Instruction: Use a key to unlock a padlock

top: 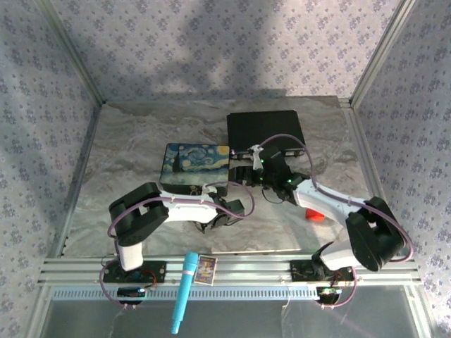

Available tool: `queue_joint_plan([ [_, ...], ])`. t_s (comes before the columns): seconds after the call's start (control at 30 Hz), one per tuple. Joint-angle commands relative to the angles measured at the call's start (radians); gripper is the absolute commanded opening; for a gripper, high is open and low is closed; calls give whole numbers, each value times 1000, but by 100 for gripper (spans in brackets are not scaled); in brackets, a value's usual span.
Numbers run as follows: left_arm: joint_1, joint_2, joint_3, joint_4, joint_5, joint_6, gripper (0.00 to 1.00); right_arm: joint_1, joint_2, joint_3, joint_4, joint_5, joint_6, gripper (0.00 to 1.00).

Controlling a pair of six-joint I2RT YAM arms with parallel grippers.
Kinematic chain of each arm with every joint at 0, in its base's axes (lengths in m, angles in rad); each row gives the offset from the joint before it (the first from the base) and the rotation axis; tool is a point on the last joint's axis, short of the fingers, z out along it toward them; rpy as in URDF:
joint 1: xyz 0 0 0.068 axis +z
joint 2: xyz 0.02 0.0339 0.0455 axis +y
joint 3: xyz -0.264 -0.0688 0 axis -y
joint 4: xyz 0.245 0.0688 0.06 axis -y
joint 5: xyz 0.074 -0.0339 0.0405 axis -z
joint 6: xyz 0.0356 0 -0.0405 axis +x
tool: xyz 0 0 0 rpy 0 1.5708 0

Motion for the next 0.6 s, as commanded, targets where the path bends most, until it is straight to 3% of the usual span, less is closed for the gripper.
queue_joint_plan([
  [0.0, -18, 15, 36, -38, 18, 3, 24, 2, -59, -27, -41, -8, 1, 86],
  [0.17, -25, 10, 38, -23, 52, 6, 24, -40, -127, -102, -56, -140, 39, 85],
  [0.3, -25, -3, 30, -6, 71, 11, 25, -66, -172, -114, -165, -223, -7, 85],
  [0.57, -31, -13, 41, 2, 99, 10, 29, -98, -219, -169, -189, -239, -1, 86],
])
